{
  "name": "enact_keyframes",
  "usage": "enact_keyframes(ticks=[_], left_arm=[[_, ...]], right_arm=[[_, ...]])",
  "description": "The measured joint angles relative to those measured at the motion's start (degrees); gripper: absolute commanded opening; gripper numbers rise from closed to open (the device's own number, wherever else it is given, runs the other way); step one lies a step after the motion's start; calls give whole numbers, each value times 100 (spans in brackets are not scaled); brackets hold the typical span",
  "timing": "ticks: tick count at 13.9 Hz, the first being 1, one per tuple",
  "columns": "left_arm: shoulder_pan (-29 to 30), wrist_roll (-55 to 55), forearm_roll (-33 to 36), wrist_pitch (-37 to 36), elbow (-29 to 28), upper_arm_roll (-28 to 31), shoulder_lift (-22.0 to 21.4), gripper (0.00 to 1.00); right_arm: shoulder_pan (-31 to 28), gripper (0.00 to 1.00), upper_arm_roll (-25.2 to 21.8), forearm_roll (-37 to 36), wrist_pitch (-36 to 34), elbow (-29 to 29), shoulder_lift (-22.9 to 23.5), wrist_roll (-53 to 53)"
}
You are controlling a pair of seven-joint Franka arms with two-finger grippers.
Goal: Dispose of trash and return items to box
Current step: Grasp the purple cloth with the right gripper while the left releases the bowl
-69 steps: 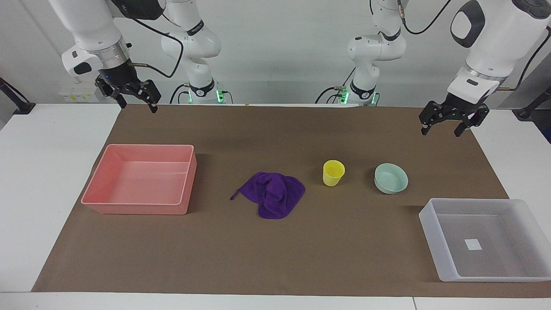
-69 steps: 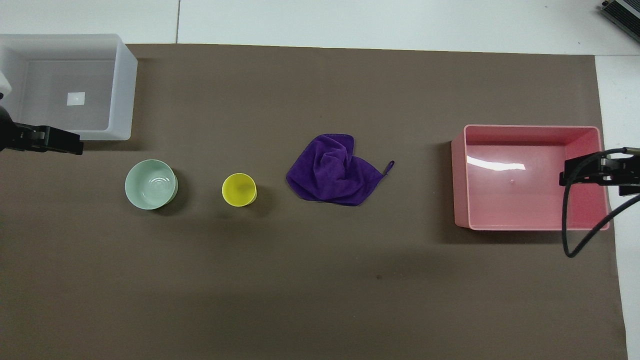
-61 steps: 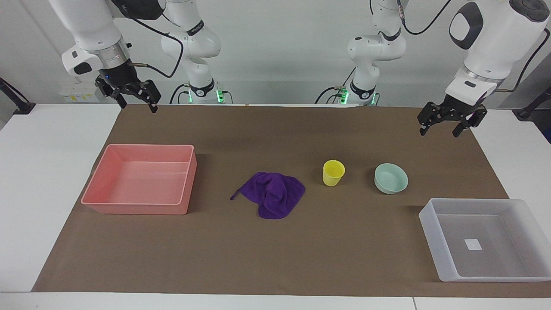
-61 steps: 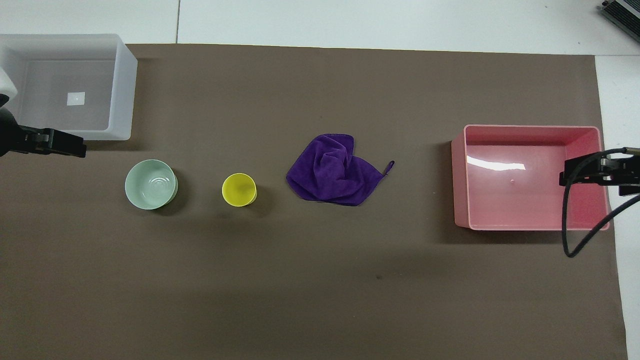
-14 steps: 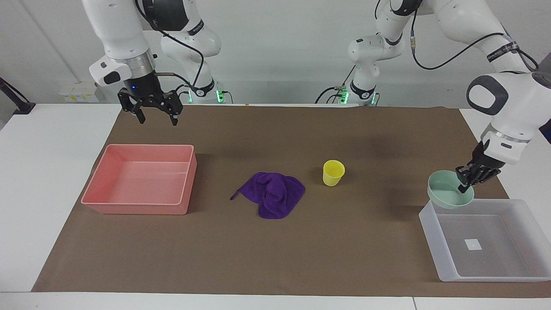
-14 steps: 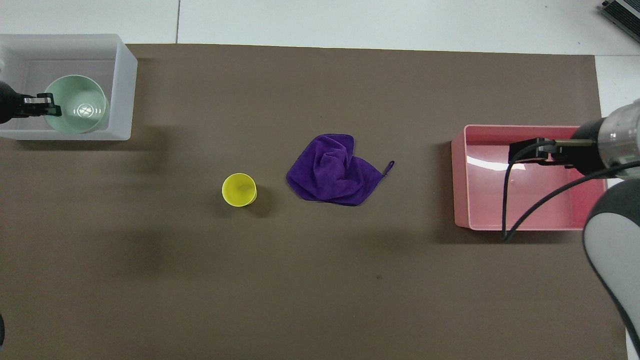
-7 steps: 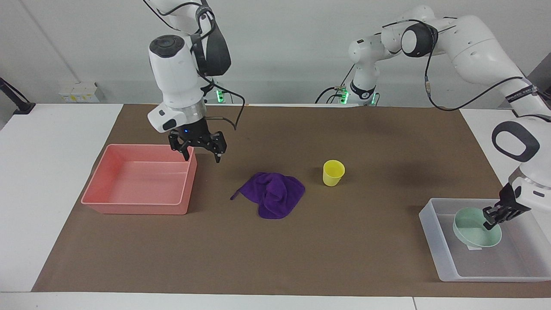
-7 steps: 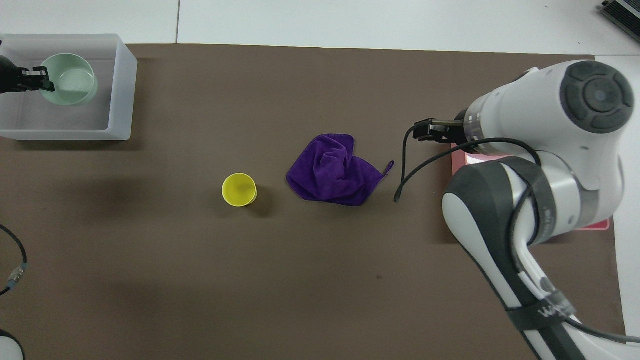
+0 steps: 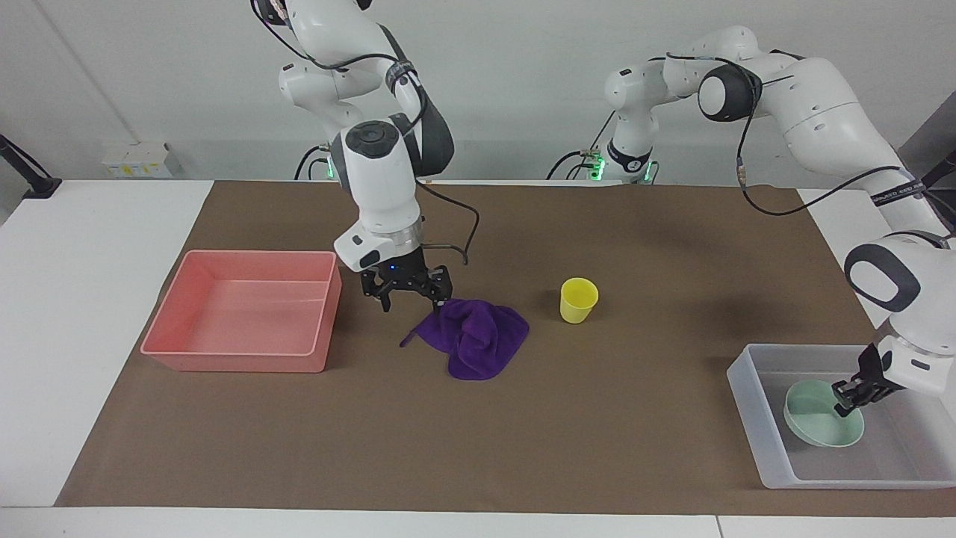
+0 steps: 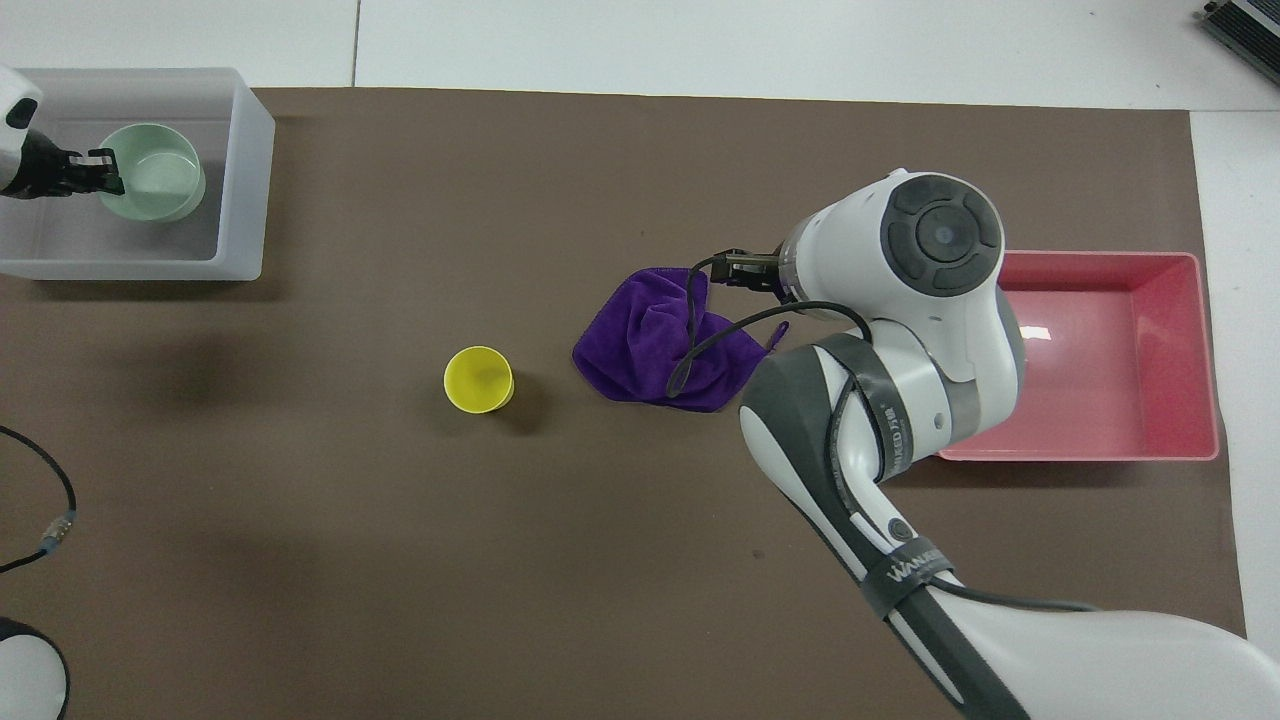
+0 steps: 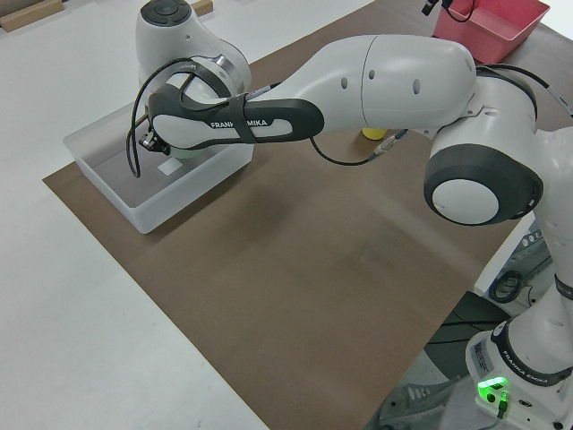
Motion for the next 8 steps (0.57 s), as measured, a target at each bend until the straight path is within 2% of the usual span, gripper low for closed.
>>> enact_keyframes(ticks=[1,3,4,5,6,8], left_arm=[[15,0,2,23,-45,-4,23,4],[24,0,3,76,-97,-6,27,27],[24,0,3,84,-98,-7,26,54],[24,0,4,84,-98,-8,26,72],[24,0,4,85,-94,-10,21,75],[24,1,6,91,-58,-24,-43,91]], right_arm=[[74,100,0,0,123,-5,91,18],[189,100,0,0,399,-41,254,62],[254,100,1,0,550,-76,332,138],[328,100,2,0,691,-111,414,204],[424,100,2,0,843,-143,512,266],[597,100,2,0,1175,-169,730,366]])
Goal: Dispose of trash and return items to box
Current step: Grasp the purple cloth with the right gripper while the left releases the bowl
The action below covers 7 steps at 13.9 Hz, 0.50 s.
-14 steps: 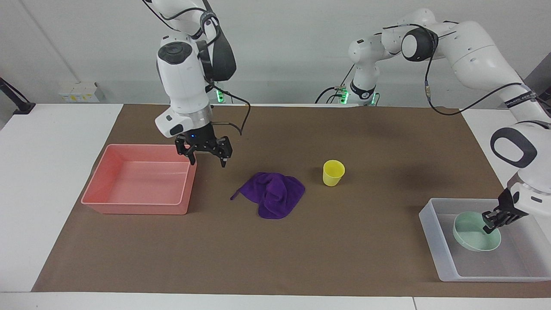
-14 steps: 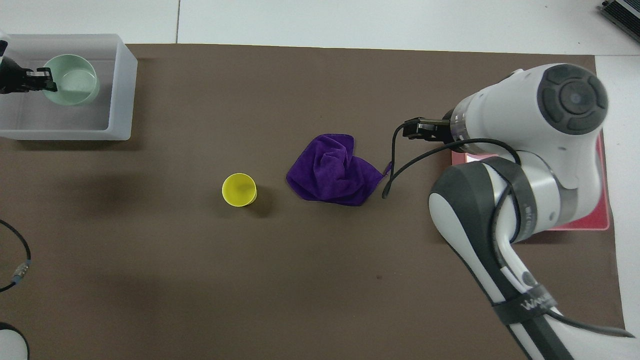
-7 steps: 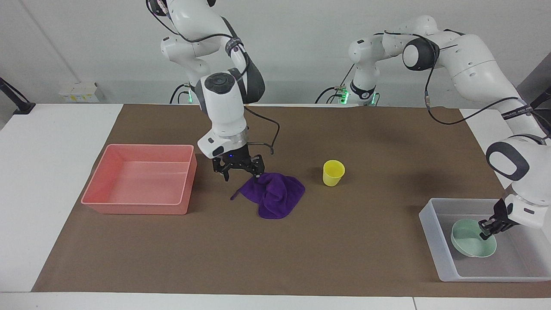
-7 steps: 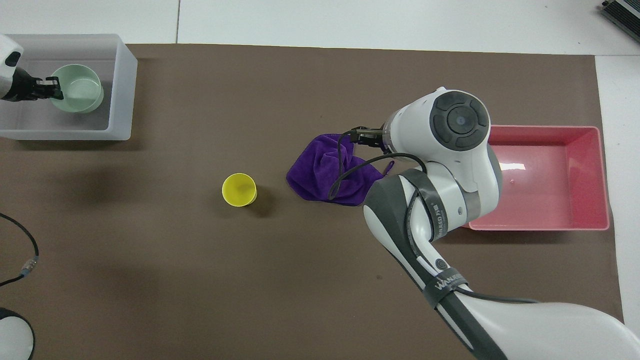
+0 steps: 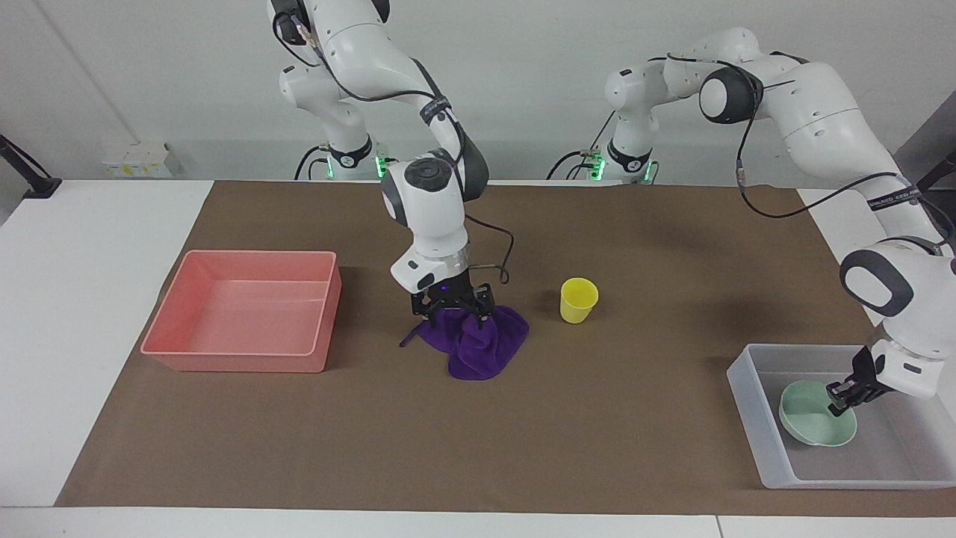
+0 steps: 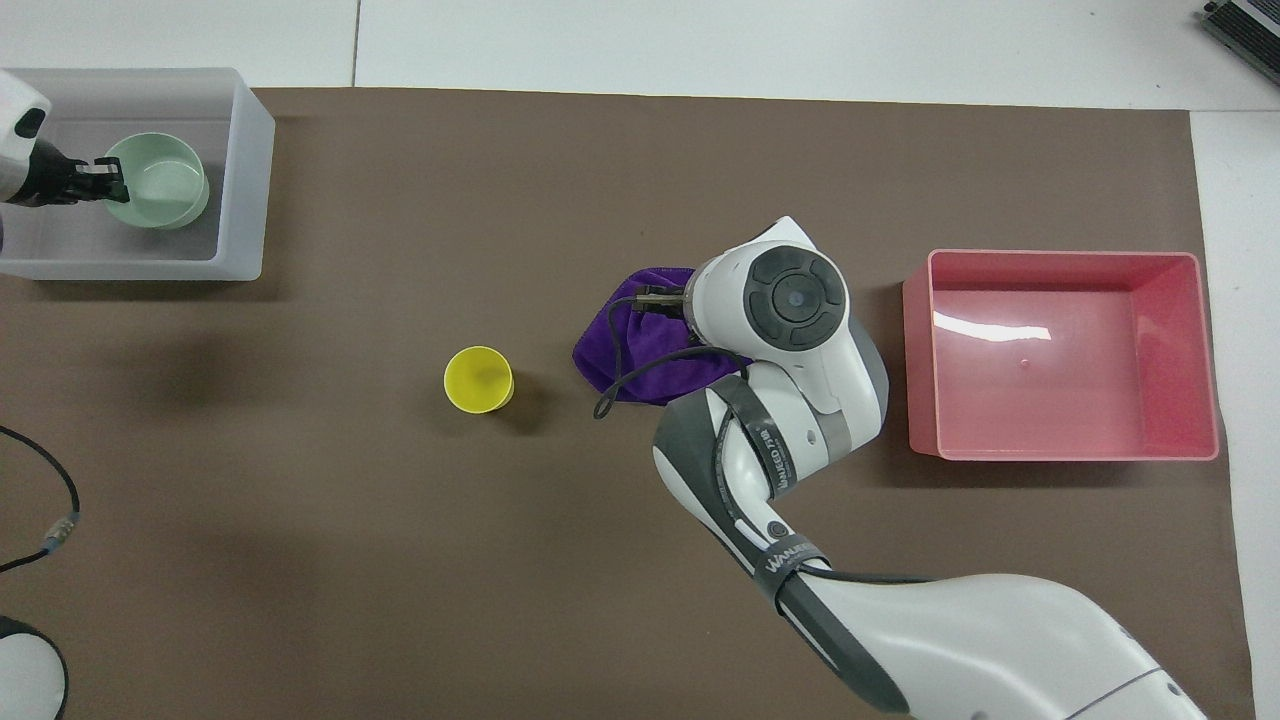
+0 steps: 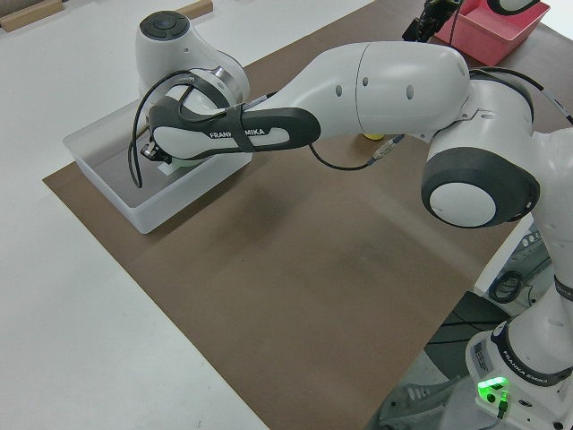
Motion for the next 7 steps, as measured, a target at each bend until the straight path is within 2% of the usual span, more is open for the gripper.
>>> enact_keyframes(ticks=[3,4,5,6,7], left_arm=[[-17,11,5,-38,-1,-60,-284,92],[-32,12,8,-57,-25,-67,-373,91],[-42,13,19,-34,-85,-67,-432,91],[-43,15,52,42,-175,-66,-460,92],[-43,17,90,84,-254,-65,-473,92]], right_arm=[[126,100,-1,0,278,-147,192,15],[151,84,-1,0,294,-268,196,15],[164,39,-1,-1,307,-376,196,15],[168,7,-1,-1,313,-456,195,15],[168,0,-4,-1,313,-485,194,15]])
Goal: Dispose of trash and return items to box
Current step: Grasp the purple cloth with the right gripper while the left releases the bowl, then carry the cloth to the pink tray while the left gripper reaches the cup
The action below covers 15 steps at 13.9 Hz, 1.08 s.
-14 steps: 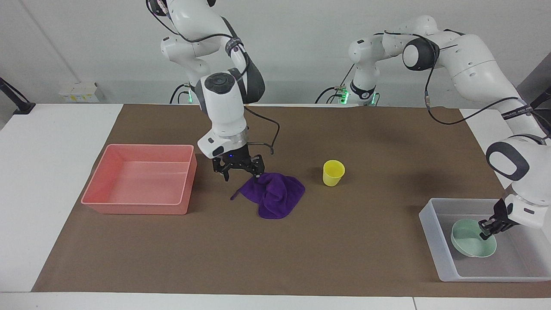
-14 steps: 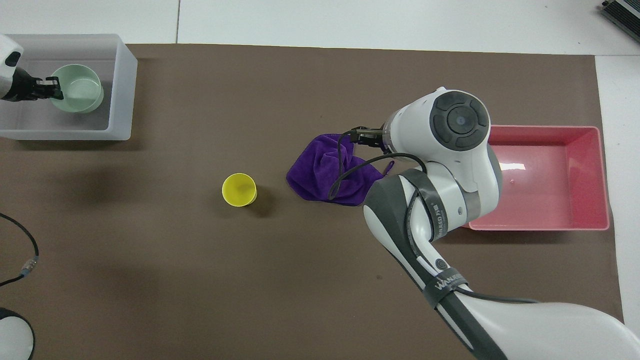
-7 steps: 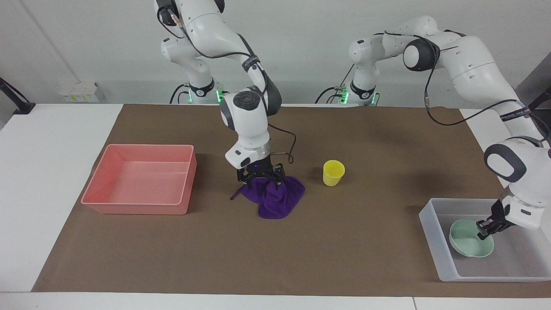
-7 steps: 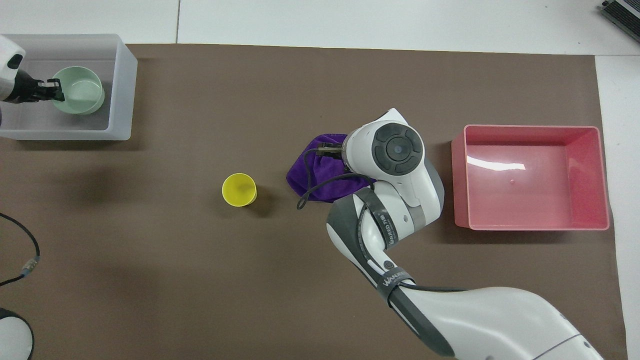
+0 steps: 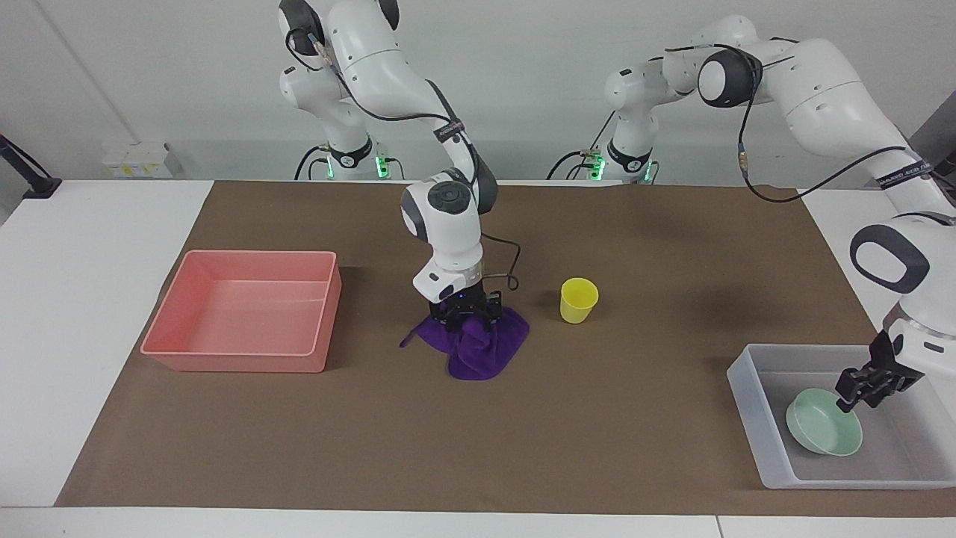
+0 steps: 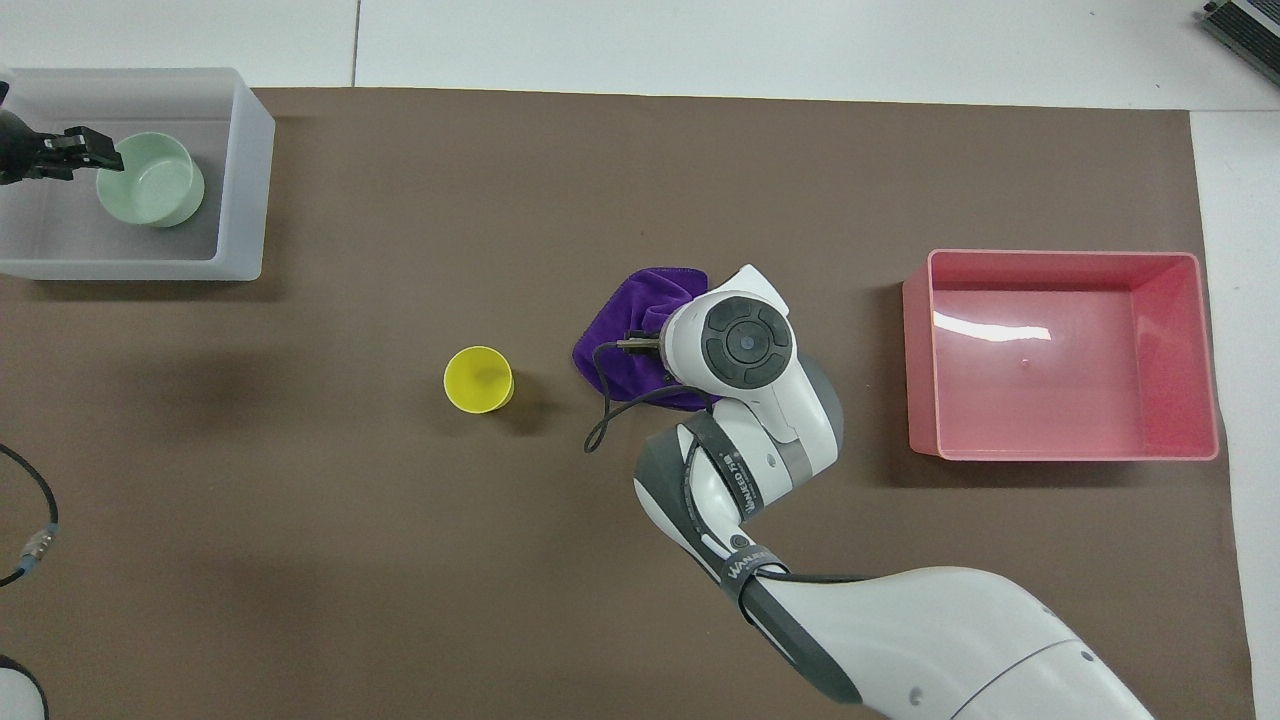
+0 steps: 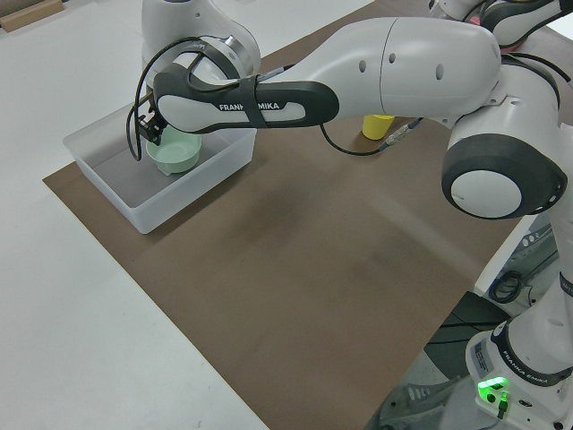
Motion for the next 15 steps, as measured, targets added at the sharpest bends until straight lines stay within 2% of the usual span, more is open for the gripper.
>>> enact_keyframes(ticks=[2,3,5,7,10,13,15], left_arm=[[-14,5,55,-10,-54,-8,-31,100],[-38,20,61,-34,-72,-32,-110,100],[-253,40,64,-135,-365,-81,-520,100],[-702,-46,67,-203,-1096,-85,-1195,100],[-1323,-435,72,-213,-2254,-86,-2080,100],[-1891,-684,75,-127,-3088,-88,-2480,100],[-2178,-721,77,515,-3735,-90,-2634,100]], right_arm=[[-1,0,-9,1,0,-1,-17,48],[-1,0,-10,2,0,2,-30,154],[-3,0,-16,1,-92,48,-81,421],[-23,0,-53,2,-354,141,-259,535],[-136,0,-109,1,-1046,223,-849,538],[-415,0,-122,-1,-1679,230,-1497,538],[-635,0,-124,-3,-2033,227,-1873,526]])
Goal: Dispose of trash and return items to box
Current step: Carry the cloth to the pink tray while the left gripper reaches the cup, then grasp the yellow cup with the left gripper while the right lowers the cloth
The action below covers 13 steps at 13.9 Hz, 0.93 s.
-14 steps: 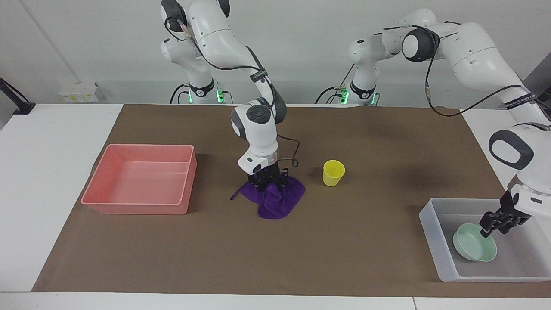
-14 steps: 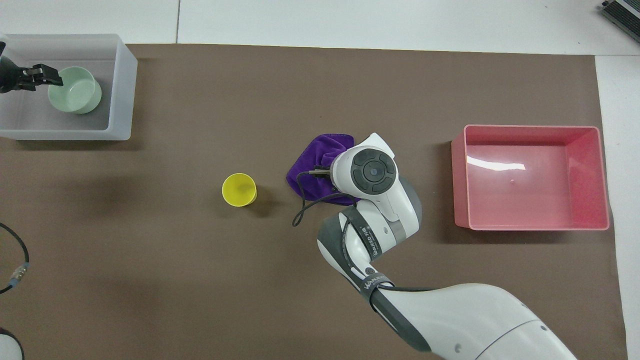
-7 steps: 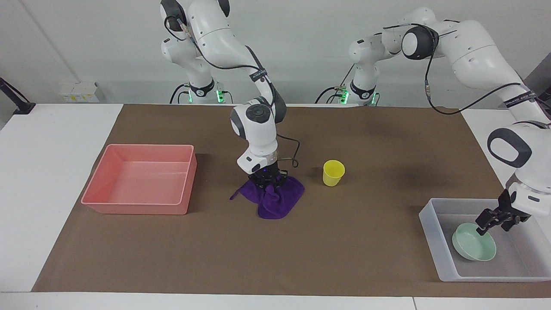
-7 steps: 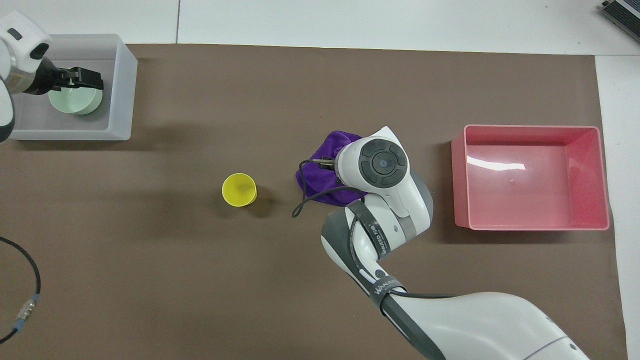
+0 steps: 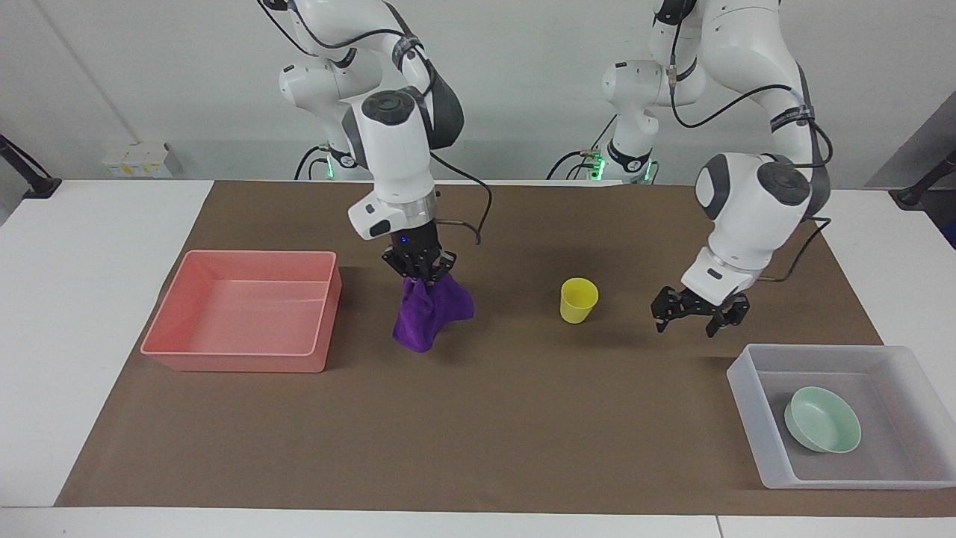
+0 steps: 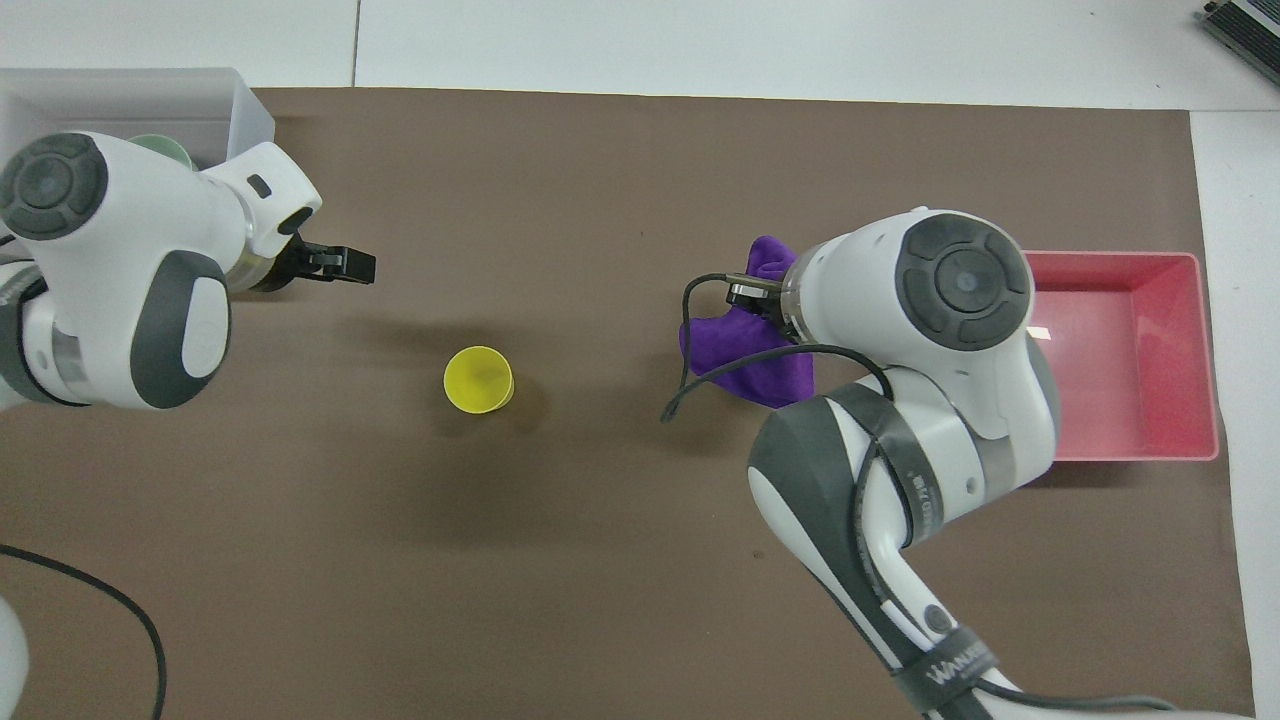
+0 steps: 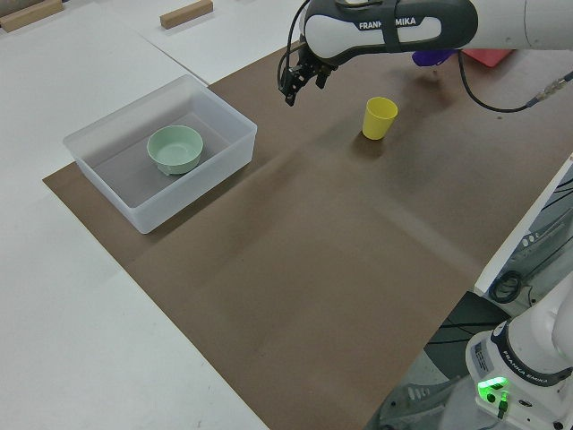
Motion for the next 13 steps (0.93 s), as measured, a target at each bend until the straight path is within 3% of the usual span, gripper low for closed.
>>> enact_keyframes(ticks=[3,8,11,12,13], left_arm=[[-359,-108,0,676,-619,-3,-136,100],[-991,-476,0,346,-766,-13,-313,100],[-1110,-481,2,324,-1168,-12,-463,100],[-1116,-481,2,458,-1389,-11,-534,78],[-1127,-508,2,719,-1611,-10,-595,45]], right_arm=[[-224,0,-9,-9,-474,-5,-409,-71],[-974,0,-19,-21,-838,-9,-850,-880],[-1548,0,-27,-22,-978,-17,-954,-1778],[-1751,0,-30,-22,-979,-35,-955,-2098],[-1944,0,-31,-21,-979,-76,-958,-2392]])
